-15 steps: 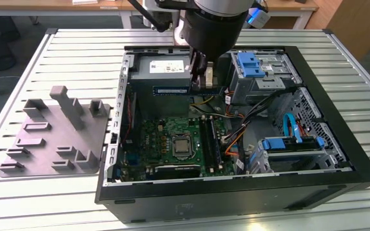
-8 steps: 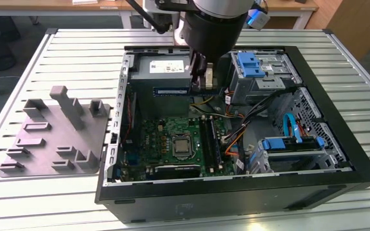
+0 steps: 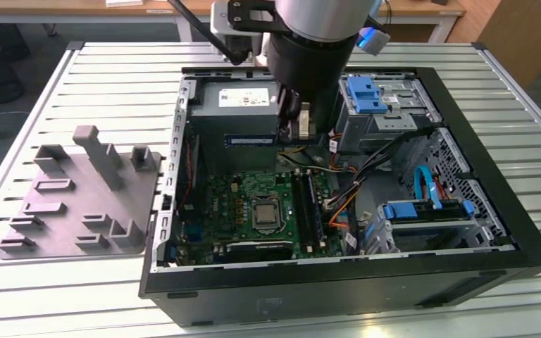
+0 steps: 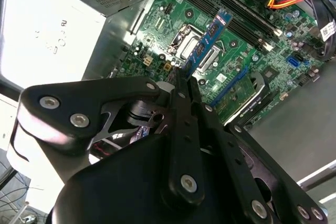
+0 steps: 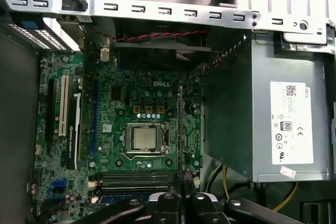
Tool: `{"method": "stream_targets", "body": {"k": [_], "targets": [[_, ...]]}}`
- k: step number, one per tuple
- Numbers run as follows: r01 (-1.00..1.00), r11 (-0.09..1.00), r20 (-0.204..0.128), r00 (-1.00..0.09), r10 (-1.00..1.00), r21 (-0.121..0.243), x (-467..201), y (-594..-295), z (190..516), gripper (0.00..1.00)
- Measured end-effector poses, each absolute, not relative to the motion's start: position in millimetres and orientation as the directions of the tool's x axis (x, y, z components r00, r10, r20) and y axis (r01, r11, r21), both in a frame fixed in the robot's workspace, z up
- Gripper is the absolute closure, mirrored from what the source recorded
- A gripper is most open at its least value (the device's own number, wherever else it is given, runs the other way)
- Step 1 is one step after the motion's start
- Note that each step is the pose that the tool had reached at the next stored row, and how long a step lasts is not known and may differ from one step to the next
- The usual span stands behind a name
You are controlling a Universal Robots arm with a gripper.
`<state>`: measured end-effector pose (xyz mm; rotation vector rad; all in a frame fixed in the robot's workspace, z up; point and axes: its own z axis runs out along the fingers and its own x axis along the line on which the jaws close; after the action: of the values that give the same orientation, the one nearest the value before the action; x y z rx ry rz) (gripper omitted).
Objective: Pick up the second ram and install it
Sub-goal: 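Pick up the second ram and move it above second insertion slot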
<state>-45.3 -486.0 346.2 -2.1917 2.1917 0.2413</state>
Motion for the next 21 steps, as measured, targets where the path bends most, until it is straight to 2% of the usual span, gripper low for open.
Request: {"method": "stream_targets", "body": {"k": [21], "targets": [[-0.996,-0.006,-0.132,-0.006,-0.991,0.086,-45,-486,316,0.86]]}}
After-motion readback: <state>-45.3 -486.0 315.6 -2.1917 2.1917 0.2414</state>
